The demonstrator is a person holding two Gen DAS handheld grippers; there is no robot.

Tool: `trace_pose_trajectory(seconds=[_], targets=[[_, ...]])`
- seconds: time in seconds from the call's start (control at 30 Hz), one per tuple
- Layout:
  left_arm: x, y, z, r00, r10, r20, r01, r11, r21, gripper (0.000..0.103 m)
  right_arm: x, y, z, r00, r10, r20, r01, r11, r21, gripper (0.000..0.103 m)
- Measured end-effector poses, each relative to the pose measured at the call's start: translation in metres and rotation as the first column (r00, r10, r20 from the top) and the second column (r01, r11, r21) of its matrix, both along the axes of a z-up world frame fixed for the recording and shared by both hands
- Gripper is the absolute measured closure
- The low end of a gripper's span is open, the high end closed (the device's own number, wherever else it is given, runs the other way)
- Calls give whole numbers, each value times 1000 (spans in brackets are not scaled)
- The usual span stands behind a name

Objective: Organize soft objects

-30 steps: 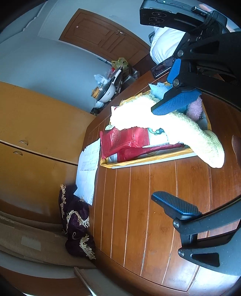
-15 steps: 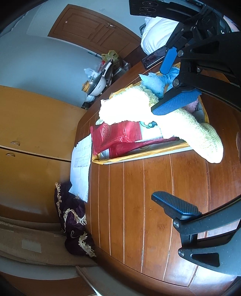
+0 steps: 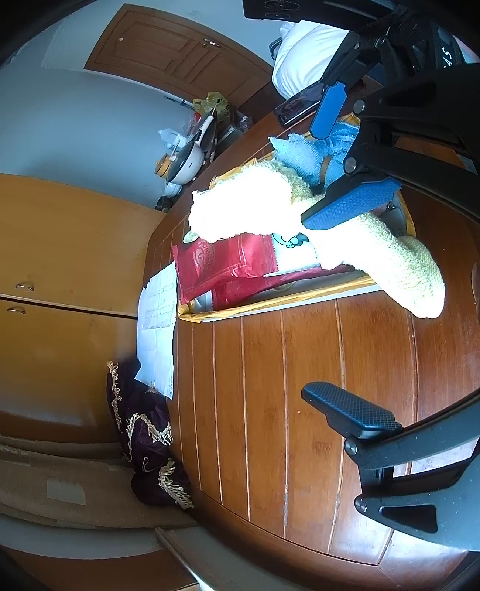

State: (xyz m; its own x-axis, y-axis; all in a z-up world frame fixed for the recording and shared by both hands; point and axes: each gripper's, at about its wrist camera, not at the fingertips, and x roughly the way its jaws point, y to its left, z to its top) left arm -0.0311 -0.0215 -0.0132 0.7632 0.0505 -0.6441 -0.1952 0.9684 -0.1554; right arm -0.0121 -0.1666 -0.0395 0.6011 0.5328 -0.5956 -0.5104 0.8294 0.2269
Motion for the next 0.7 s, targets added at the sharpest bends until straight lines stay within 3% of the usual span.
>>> trace_pose_trajectory(seconds=[0.7], targets=[[-2,1,-5,1000,9,-8,-9,1000,1,18,1,0,-6,1000,-4,-15,4,1000,5,13]])
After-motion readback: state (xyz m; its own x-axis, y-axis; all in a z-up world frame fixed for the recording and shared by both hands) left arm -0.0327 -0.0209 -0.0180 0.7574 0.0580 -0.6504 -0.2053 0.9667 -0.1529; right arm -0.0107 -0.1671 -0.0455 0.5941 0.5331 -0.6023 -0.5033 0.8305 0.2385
